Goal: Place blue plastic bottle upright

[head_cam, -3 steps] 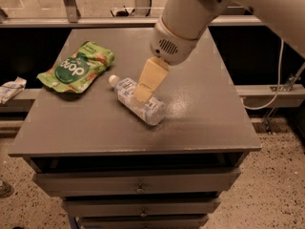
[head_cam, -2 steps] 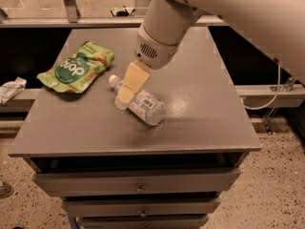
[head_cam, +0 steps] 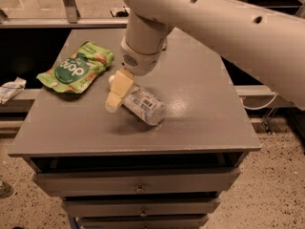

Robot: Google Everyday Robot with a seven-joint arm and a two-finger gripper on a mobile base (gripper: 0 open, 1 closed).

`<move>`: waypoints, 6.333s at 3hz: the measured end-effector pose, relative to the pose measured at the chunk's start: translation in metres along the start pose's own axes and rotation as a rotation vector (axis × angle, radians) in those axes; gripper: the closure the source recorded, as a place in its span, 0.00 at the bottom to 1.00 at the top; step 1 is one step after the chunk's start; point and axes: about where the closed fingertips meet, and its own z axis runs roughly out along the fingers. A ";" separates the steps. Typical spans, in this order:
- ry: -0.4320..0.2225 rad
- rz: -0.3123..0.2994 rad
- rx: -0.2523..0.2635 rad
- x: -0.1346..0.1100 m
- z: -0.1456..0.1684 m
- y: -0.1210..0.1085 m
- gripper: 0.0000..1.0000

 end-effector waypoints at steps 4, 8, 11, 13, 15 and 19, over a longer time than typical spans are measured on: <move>0.109 0.118 0.115 -0.014 0.037 -0.020 0.38; -0.233 0.024 0.141 -0.041 -0.049 -0.036 1.00; -0.975 0.013 -0.022 -0.063 -0.115 -0.060 1.00; -1.083 -0.013 -0.022 -0.048 -0.140 -0.055 1.00; -1.181 -0.030 -0.014 -0.051 -0.151 -0.049 1.00; -1.381 -0.143 0.024 -0.064 -0.120 -0.023 1.00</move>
Offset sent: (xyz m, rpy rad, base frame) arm 0.0258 0.0121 -0.0302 -0.1201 -0.0005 -0.1040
